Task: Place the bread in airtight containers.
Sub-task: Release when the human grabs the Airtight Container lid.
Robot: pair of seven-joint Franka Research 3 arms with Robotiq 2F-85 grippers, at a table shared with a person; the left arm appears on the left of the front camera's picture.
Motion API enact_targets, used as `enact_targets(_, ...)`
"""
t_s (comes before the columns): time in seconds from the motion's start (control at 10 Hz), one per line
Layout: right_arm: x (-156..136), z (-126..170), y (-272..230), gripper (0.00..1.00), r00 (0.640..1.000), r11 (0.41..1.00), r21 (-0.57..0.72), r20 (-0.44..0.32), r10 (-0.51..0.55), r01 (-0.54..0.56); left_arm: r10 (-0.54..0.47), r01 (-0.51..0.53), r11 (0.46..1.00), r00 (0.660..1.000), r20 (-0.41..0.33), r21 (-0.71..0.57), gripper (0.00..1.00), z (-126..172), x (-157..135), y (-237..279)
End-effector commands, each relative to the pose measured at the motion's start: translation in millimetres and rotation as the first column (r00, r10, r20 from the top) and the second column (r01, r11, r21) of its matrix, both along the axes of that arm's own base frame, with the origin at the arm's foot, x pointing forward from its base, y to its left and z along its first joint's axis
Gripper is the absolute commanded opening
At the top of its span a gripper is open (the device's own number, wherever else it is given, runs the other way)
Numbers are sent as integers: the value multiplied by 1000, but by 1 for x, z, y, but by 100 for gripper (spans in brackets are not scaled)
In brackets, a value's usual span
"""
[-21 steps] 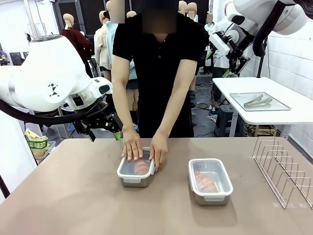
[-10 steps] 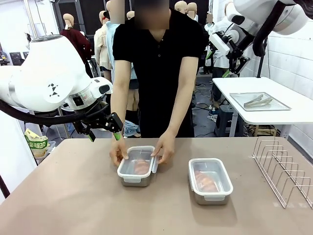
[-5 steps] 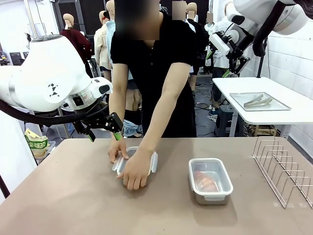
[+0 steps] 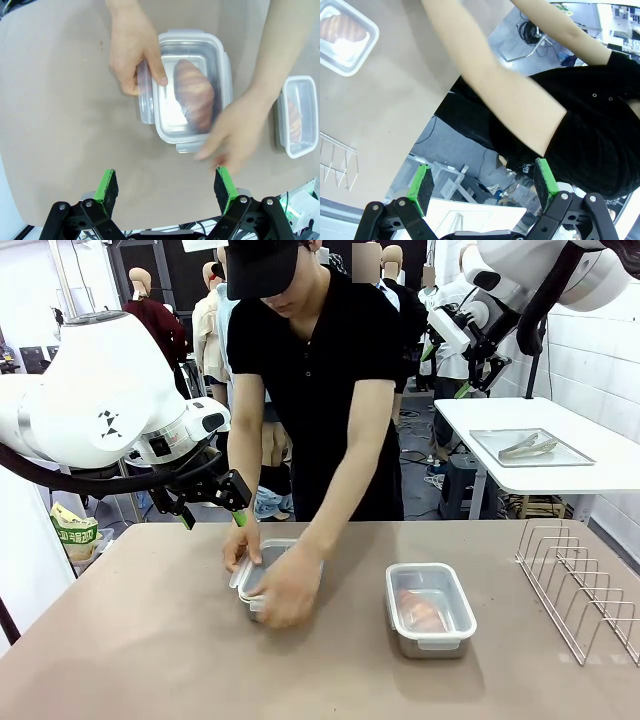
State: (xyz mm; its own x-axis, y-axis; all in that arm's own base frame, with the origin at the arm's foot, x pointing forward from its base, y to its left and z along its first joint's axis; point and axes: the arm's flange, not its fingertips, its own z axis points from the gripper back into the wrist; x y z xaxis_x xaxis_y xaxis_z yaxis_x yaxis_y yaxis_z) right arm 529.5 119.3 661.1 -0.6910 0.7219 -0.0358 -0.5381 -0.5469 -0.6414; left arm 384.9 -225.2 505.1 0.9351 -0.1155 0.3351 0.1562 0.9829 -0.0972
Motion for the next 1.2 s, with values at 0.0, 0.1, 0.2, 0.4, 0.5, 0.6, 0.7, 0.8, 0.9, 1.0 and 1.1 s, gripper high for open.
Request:
enact_targets(0.0,0,0,0,100,1000,1000,-1,4,2,-2,3,-3,1000,1000,4,6,100,1,1,1)
enact_targets(0.1,0,0,0,100,1000,1000,-1,4,2,-2,3,-3,1000,1000,4,6,100,1,1,1)
enact_targets(0.2,0,0,0,100,1000,1000,-1,4,2,-2,3,-3,1000,1000,4,6,100,1,1,1)
enact_targets(0.4,0,0,0,100,1000,1000,-1,4,2,-2,3,-3,1000,1000,4,6,100,1,1,1)
enact_targets(0.5,0,0,0,100,1000,1000,-1,4,2,-2,3,-3,1000,1000,4,6,100,1,1,1)
enact_targets(0.6,0,0,0,100,1000,1000,-1,4,2,-2,3,-3,1000,1000,4,6,100,1,1,1)
enact_targets(0.7,0,0,0,100,1000,1000,-1,4,2,-2,3,-3,1000,1000,4,6,100,1,1,1)
enact_targets(0.8,0,0,0,100,1000,1000,-1,4,2,-2,3,-3,1000,1000,4,6,100,1,1,1)
enact_targets(0.9,0,0,0,100,1000,1000,-1,4,2,-2,3,-3,1000,1000,4,6,100,1,1,1)
enact_targets(1.0,0,0,0,100,1000,1000,-1,4,2,-2,3,-3,1000,1000,4,6,100,1,1,1)
enact_targets(1.1,0,0,0,100,1000,1000,-1,4,2,-2,3,-3,1000,1000,4,6,100,1,1,1)
